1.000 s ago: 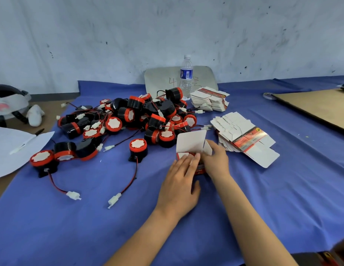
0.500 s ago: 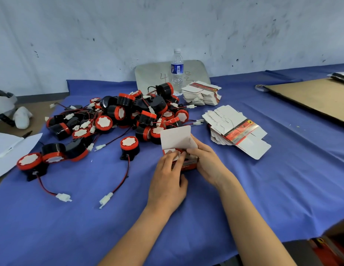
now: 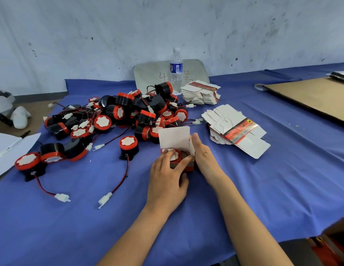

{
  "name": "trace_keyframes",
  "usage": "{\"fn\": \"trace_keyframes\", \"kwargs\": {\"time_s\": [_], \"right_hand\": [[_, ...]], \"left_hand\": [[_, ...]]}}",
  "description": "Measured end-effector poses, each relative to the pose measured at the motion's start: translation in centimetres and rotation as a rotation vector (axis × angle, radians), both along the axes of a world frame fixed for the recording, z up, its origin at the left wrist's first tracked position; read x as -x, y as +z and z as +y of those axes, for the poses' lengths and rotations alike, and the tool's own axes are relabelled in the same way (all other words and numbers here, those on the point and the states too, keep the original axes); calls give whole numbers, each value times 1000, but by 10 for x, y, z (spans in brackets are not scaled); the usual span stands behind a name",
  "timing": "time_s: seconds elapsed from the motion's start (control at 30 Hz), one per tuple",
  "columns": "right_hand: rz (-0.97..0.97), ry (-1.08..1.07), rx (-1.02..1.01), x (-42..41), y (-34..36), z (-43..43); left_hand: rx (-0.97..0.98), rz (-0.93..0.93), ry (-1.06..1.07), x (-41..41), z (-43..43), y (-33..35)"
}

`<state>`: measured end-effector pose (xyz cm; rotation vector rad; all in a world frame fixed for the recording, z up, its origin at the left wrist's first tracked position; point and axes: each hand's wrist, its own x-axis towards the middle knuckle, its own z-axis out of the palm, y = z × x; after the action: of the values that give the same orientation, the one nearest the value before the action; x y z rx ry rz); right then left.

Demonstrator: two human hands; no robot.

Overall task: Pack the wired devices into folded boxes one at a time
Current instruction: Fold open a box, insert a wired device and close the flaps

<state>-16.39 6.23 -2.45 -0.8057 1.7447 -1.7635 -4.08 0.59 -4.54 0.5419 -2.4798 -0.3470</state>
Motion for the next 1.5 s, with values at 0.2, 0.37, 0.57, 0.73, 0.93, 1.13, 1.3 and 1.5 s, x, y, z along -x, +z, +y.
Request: {"fn": "trace_keyframes", "kwargs": {"time_s": [0.2, 0.37, 0.57, 0.73, 0.93, 1.13, 1.3, 1.5], "right_hand": [[-121, -42, 15, 1, 0, -5], [-127, 28, 59, 2, -2, -4], [-24, 147, 86, 1, -5, 2], [-5, 166, 45, 5, -7, 3], [-17, 134, 17, 6, -6, 4], [232, 58, 3, 0, -5, 4], [144, 62, 168, -9, 5, 6], [221, -118, 189, -9, 4, 1]], "left_hand": [[85, -112, 89, 1, 0, 0], [173, -115, 169, 3, 3, 2], [220, -42, 191, 7, 4, 2], [121, 4, 119, 6, 0, 0], [-426, 408, -1, -3, -7, 3], [-207, 229, 0, 0, -3, 0], [-235, 162, -44, -2, -11, 1], [-284, 197, -229, -3, -12, 2]]}}
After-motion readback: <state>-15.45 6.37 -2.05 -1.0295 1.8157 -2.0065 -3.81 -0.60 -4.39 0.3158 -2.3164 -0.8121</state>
